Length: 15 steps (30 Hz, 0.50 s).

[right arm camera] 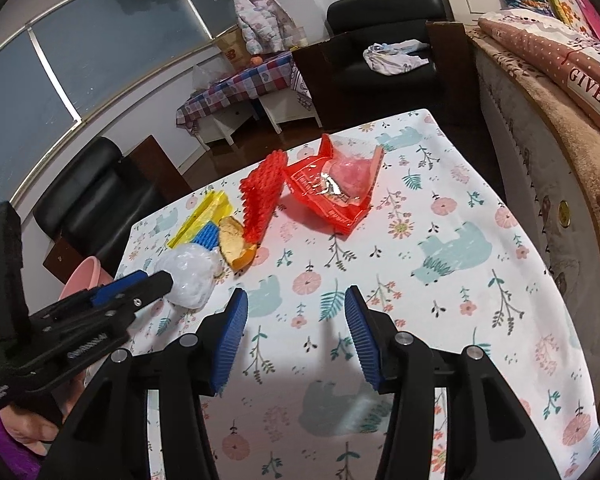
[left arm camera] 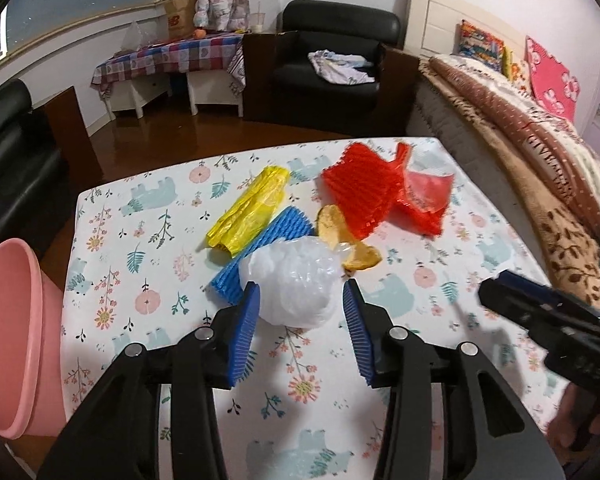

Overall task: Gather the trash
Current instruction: 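Grasp the white plastic bag with the left gripper while the right grasps the red mesh sleeve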

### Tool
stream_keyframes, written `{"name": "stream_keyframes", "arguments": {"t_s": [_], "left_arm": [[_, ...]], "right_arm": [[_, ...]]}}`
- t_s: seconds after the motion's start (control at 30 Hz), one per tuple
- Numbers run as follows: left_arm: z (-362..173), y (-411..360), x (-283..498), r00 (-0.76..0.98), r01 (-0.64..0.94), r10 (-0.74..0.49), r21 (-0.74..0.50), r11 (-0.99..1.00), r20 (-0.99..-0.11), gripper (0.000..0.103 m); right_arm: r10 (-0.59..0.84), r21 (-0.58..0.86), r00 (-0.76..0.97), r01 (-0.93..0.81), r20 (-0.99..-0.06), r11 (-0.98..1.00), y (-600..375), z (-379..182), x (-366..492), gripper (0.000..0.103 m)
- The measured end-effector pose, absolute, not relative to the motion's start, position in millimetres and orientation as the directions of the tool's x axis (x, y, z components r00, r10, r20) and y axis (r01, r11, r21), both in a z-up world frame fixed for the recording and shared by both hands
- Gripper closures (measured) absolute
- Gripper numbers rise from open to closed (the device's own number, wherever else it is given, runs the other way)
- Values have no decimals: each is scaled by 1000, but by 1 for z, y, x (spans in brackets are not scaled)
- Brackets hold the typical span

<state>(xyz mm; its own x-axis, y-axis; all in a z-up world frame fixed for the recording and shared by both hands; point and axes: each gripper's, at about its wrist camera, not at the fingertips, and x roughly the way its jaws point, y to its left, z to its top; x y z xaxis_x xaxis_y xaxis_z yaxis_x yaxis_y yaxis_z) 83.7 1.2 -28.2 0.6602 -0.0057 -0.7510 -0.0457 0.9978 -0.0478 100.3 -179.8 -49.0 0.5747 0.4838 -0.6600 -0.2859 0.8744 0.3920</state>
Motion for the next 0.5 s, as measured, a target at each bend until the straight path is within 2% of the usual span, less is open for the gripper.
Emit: {"name": "stream_keyframes", "arguments": {"t_s": [0.17,0.2,0.3,0.37,0.5], "left_arm": [[-33,4,87,665,-69,17,-40,997,-747,62],[-33,5,87,668,-71,18,-40,997,-744,71],[-32,6,87,674,-75,19,-42,996,-739,90],[-29,7,85,685,-74,24,-37,997,-728,96],[-20,9,76,711,-59,15,-38,998,-703,98]], "right_arm": [[483,385,585,-293,-652,875,-180,-44,108,53],[485,385,587,-297,-648,874,-179,-43,109,53],[497,390,589,-310,-637,867,-175,-39,115,53],[507,395,591,-320,-628,861,-171,-36,119,53],[537,416,587,-342,-606,843,-160,-31,133,53]]}}
